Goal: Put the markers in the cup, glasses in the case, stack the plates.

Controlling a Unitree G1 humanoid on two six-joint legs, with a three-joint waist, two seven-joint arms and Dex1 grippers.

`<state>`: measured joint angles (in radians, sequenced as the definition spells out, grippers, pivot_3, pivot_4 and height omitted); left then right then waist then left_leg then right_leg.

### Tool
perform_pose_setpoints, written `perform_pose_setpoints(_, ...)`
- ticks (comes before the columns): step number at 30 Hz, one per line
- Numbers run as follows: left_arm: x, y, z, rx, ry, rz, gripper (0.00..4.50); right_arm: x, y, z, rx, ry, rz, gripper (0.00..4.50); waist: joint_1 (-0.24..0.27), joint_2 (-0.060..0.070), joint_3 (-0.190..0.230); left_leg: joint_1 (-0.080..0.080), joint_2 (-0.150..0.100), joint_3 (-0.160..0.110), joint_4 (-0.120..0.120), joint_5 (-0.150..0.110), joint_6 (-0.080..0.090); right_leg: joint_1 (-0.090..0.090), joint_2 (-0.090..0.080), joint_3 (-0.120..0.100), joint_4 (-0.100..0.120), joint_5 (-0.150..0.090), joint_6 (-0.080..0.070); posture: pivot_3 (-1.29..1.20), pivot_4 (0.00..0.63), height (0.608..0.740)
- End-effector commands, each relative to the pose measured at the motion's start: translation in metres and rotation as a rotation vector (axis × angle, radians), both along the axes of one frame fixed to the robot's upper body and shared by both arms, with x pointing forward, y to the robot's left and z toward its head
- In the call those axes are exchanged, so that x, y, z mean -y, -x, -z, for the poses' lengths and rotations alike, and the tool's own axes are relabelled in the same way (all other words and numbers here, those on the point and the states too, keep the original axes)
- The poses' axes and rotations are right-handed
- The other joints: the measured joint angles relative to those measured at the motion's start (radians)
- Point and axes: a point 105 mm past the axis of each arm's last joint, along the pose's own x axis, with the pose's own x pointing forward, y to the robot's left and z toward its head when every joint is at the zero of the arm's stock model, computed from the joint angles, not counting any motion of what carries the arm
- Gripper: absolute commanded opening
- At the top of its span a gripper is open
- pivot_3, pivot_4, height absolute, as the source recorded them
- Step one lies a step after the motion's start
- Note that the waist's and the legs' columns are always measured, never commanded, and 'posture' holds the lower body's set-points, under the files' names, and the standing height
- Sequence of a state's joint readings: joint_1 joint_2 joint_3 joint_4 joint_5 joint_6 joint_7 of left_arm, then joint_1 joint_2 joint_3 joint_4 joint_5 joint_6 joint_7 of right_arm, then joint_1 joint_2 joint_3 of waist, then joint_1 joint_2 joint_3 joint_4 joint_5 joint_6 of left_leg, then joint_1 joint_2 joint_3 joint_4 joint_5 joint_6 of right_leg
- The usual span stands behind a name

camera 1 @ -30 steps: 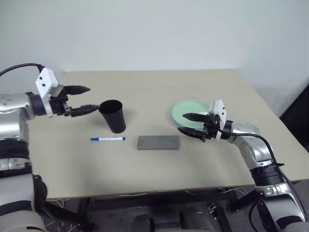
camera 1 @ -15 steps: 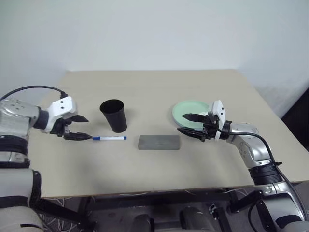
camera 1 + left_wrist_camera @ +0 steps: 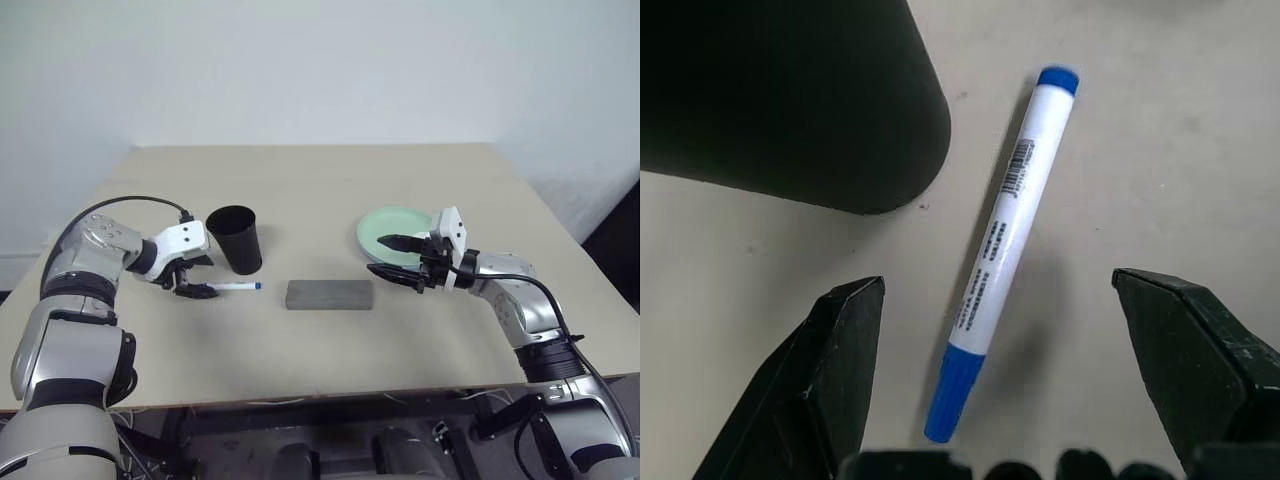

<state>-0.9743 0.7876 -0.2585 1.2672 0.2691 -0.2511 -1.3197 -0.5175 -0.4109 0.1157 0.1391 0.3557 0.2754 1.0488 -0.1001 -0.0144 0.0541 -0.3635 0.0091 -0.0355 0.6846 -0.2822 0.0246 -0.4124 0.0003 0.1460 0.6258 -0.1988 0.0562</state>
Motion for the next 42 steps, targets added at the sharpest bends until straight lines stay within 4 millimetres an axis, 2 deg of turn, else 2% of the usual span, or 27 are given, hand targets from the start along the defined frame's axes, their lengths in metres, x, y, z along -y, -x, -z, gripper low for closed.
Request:
perform_pose_setpoints(1,0.004,-0.007,-0.010,0.037,-0.019,0.021,3.87,0.003,0.000,-0.015,0.061,-0.014,0.007,3.23,0.000,0.000,0.000,0.000,0.000,0.000,0.000,0.000,0.000,0.000,0.000,0.000,0.000,0.000,0.000,0.00,0.000,0.740)
perform_pose_setpoints(9,0.005,-0.003,0.007,-0.013,-0.052,0.015,3.87,0.004,0.003,-0.014,0.060,-0.013,0.009,3.23,0.000,0.000,0.000,0.000,0.000,0.000,0.000,0.000,0.000,0.000,0.000,0.000,0.000,0.000,0.000,0.00,0.000,0.740)
perform_pose_setpoints(17,0.005,0.007,0.013,-0.104,-0.057,0.041,3.87,0.003,0.004,-0.014,0.060,-0.014,0.011,3.23,-0.001,0.000,0.000,0.000,0.000,0.000,0.000,0.000,0.000,0.000,0.000,0.000,0.000,0.000,0.000,0.00,0.000,0.740)
perform_pose_setpoints(18,0.005,0.007,0.013,-0.108,-0.055,0.041,3.49,0.003,0.004,-0.014,0.060,-0.014,0.011,3.23,-0.001,0.000,0.000,0.000,0.000,0.000,0.000,0.000,0.000,0.001,0.000,0.000,0.000,0.000,0.000,0.00,0.000,0.740)
perform_pose_setpoints(19,0.005,0.007,0.013,-0.109,-0.055,0.042,3.30,0.003,0.004,-0.015,0.060,-0.014,0.011,3.23,-0.001,0.000,0.000,0.000,0.000,0.000,0.000,0.000,0.000,0.001,0.000,0.000,0.000,0.000,0.000,0.00,0.000,0.740)
perform_pose_setpoints(28,0.003,0.008,0.010,-0.108,-0.045,0.041,0.19,0.002,0.003,-0.016,0.061,-0.013,0.008,3.23,-0.001,0.000,0.000,0.001,0.000,0.000,0.001,0.000,0.000,0.001,0.000,0.000,0.000,0.000,0.000,0.00,0.000,0.740)
perform_pose_setpoints(35,0.003,0.012,0.009,-0.127,-0.030,0.061,0.15,0.000,0.002,-0.016,0.059,-0.013,0.005,3.23,-0.001,0.000,0.000,0.001,0.000,0.000,0.000,0.000,0.000,0.001,0.000,0.000,0.000,0.000,0.000,0.00,0.000,0.740)
perform_pose_setpoints(38,0.007,0.013,0.007,-0.146,0.027,0.054,0.13,0.000,0.002,-0.016,0.061,-0.013,0.006,3.23,-0.001,0.000,0.000,0.001,0.000,0.000,0.000,0.000,0.000,0.001,0.000,0.000,0.000,0.000,0.000,0.00,0.000,0.740)
perform_pose_setpoints(42,0.018,0.016,0.001,-0.136,0.073,0.151,0.13,0.001,0.002,-0.016,0.062,-0.014,0.009,3.23,-0.001,0.000,0.000,0.001,0.000,0.000,0.001,0.000,0.000,0.001,0.000,0.000,0.000,0.000,0.000,0.00,0.000,0.740)
